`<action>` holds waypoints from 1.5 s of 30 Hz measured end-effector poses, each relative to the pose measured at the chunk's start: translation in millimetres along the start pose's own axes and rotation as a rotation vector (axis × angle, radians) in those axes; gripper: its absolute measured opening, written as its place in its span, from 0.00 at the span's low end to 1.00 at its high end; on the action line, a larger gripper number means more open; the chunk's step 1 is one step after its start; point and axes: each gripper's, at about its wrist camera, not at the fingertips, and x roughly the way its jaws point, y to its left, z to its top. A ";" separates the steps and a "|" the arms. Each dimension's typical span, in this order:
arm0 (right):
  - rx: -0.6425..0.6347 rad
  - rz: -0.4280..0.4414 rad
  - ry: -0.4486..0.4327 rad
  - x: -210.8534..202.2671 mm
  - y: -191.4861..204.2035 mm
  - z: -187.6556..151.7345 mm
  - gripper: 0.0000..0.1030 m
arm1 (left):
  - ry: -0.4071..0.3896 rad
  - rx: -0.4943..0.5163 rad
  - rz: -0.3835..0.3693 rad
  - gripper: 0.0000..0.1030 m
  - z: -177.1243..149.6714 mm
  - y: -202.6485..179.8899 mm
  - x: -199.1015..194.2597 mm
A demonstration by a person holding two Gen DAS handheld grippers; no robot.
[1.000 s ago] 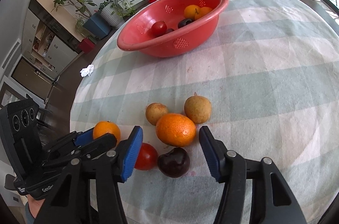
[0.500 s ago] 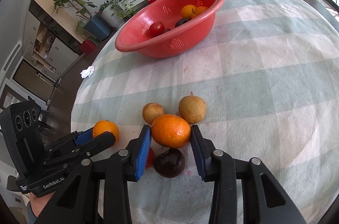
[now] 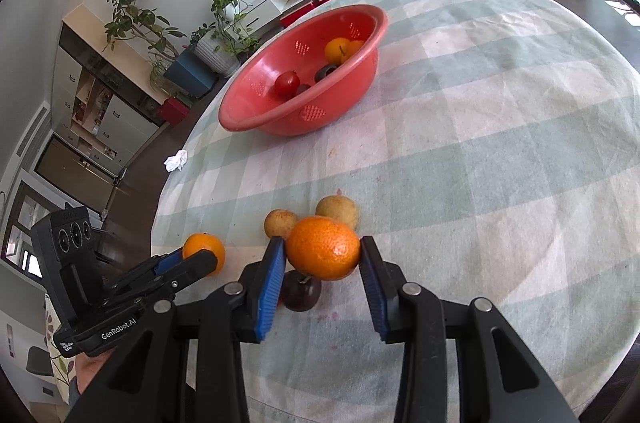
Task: Organize fruits
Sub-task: 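Carry orange and mandarin into the red bowl and open both tools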
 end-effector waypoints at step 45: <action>-0.461 -0.238 0.026 91.2 51.5 116.9 0.39 | 0.091 0.287 0.157 0.35 162.8 -10.9 120.1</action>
